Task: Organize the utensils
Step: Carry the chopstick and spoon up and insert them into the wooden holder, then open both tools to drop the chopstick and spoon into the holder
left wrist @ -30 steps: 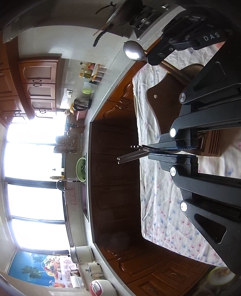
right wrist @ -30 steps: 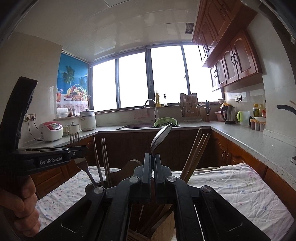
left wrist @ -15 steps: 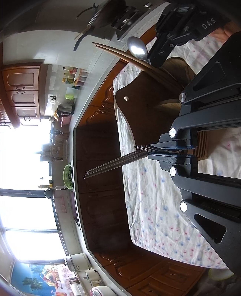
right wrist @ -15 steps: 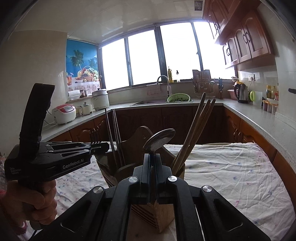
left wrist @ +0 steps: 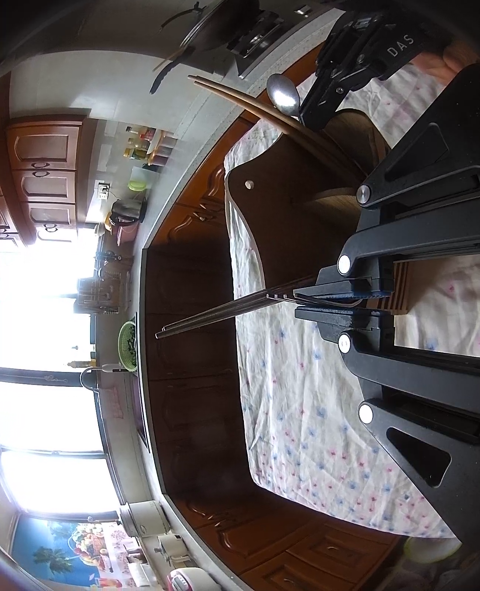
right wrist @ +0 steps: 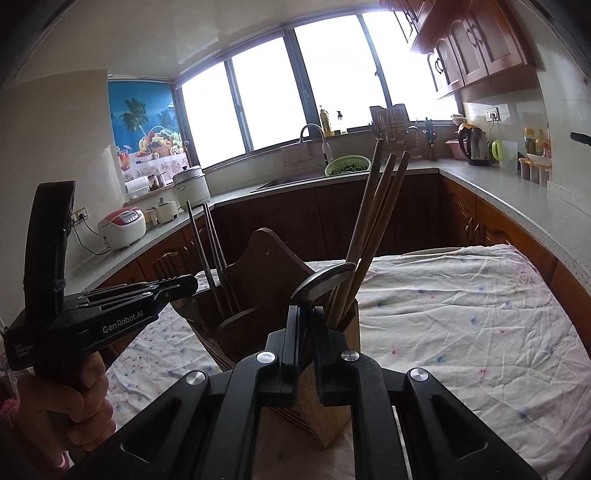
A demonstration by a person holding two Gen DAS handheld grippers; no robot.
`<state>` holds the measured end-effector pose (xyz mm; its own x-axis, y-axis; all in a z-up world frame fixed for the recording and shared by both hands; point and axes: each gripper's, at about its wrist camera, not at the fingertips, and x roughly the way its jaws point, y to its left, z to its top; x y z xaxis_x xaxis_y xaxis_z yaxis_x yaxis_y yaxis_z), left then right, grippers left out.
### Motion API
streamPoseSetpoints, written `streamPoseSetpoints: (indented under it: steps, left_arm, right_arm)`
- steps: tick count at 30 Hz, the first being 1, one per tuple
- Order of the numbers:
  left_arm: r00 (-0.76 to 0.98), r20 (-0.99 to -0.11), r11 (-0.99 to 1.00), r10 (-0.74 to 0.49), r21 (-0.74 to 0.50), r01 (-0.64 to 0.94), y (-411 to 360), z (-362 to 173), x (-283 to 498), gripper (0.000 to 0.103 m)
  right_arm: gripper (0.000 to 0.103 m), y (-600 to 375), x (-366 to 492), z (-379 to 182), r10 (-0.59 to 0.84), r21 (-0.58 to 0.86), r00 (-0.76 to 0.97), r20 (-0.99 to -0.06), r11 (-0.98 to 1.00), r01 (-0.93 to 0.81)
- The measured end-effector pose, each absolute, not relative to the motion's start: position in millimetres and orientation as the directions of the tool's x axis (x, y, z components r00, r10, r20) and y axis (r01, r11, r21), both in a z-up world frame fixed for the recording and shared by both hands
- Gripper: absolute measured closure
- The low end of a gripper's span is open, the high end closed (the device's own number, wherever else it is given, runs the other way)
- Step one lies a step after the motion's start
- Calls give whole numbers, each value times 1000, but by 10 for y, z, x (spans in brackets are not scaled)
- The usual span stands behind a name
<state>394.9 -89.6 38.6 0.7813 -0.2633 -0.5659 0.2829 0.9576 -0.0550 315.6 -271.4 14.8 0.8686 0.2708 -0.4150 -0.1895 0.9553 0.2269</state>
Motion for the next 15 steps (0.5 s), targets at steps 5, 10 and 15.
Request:
streamPoseSetpoints:
  steps: [5,10,15]
  left_arm:
    - [779,-568,958,-265,-63,280,-883,382,3931,97]
    - [786,-560,960,-262,-68,272,-873,393,3886,77]
    - [789,-557,962,-260,-78,262,-841,400,3867,74]
  right_arm:
    - [94,-2752,3145,163,261,247,869,-421,955,-167]
    - [91,-2779,3127,163,250,255,868,-429,955,-149]
    - [78,-2811,3100,174,239,262,871,-429,956,-133]
